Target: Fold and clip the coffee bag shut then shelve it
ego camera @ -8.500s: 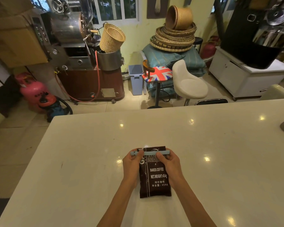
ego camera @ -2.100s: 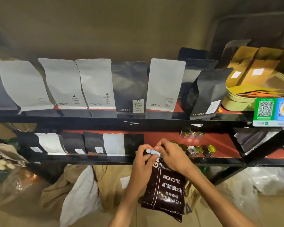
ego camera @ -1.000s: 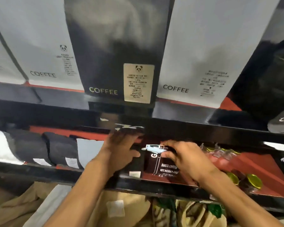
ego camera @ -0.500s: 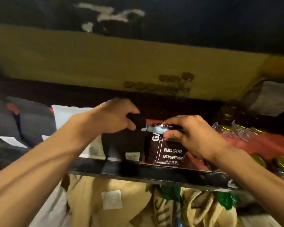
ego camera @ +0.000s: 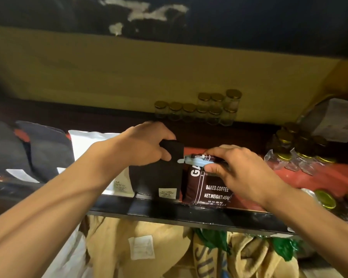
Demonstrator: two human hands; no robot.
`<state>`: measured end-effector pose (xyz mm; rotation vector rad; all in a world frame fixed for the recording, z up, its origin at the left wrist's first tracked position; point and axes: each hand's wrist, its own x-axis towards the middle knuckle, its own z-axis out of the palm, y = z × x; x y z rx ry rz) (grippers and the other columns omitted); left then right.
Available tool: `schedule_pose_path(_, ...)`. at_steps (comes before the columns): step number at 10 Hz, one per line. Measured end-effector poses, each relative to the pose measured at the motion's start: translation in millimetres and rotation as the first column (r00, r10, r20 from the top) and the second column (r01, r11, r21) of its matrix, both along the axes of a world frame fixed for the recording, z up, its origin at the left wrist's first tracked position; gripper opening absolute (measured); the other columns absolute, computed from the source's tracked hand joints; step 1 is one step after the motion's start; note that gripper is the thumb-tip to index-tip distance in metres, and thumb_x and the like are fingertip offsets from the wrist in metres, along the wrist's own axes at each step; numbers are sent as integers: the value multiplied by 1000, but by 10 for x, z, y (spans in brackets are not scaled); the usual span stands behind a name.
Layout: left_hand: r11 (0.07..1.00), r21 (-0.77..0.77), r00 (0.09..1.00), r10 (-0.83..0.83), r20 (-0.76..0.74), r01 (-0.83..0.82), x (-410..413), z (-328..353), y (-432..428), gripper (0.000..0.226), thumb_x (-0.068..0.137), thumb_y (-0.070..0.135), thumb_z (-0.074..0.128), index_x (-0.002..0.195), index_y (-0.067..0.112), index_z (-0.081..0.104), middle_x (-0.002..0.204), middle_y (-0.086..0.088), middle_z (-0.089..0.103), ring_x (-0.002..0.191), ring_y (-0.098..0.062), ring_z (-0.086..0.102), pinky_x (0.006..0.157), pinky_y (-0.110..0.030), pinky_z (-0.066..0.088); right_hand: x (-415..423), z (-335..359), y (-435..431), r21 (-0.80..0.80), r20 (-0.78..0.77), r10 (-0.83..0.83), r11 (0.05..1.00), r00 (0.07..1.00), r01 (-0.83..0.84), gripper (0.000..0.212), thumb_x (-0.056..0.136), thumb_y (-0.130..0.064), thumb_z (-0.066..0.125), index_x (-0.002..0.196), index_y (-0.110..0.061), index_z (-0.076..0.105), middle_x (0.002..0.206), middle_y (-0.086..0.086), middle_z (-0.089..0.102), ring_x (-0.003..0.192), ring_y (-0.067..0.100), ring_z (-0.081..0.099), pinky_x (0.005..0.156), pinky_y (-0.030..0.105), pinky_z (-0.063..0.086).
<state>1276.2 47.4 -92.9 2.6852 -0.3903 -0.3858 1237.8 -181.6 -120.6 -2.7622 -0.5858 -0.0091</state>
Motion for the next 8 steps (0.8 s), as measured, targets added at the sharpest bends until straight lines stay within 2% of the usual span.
schedule_pose_path(1,999,31,1000,7,22,-8,-26,-2,-11,11,86,26,72,93,34,69,91,4,69,87,-19,66,77,-32,53,-53,-68,13,-44,54,-1,999,999,3,46,96,-46,51,137,-25,51,122,-8,63,111,14,57,85,23,35)
schedule_pose_path(3,998,50,1000,-24,2,24,-40,23,-18,14,89,23,70,101,29,68,97,0,68,92,-22,65,82,-38,54,-52,-88,59,-82,62,17,997,998,-12,39,98,-46,46,131,-25,51,114,-7,64,103,13,56,90,27,36)
schedule_pose_path(4,997,69,999,-43,6,42,-58,19,-23,13,90,22,69,102,27,65,98,0,67,94,-22,64,79,-35,51,-60,-77,52,-119,61,11,993,998,-4,40,98,-49,44,131,-27,49,119,-6,58,103,13,50,86,26,33)
schedule_pose_path(5,996,48,996,-76,48,74,-91,-57,7,27,90,25,70,116,28,60,107,0,65,105,-22,57,80,-31,39,-47,-84,49,-191,60,2,982,998,10,52,94,-58,44,139,-31,41,143,-5,44,124,18,41,99,34,36)
schedule_pose_path(6,994,4,988,-105,109,105,-180,-126,92,62,88,28,72,141,36,40,134,1,55,123,-22,44,96,-35,35,-88,-72,84,-184,66,-34,982,997,45,69,90,-62,48,151,-39,23,155,-3,32,139,23,27,112,40,27)
schedule_pose_path(7,974,150,940,-205,271,169,-364,-105,197,89,84,40,72,153,36,16,157,0,32,143,-23,22,116,-45,15,-210,22,167,-206,103,-61,975,993,81,83,90,-64,48,156,-38,5,163,4,20,146,29,17,120,46,12)
schedule_pose_path(8,940,281,903,-282,323,193,-613,-60,279,96,84,53,65,156,34,4,165,-5,7,151,-26,0,120,-49,-3,-401,186,273,-243,87,-101,963,991,120,87,89,-66,44,156,-36,-2,166,6,10,150,31,7,121,48,0)
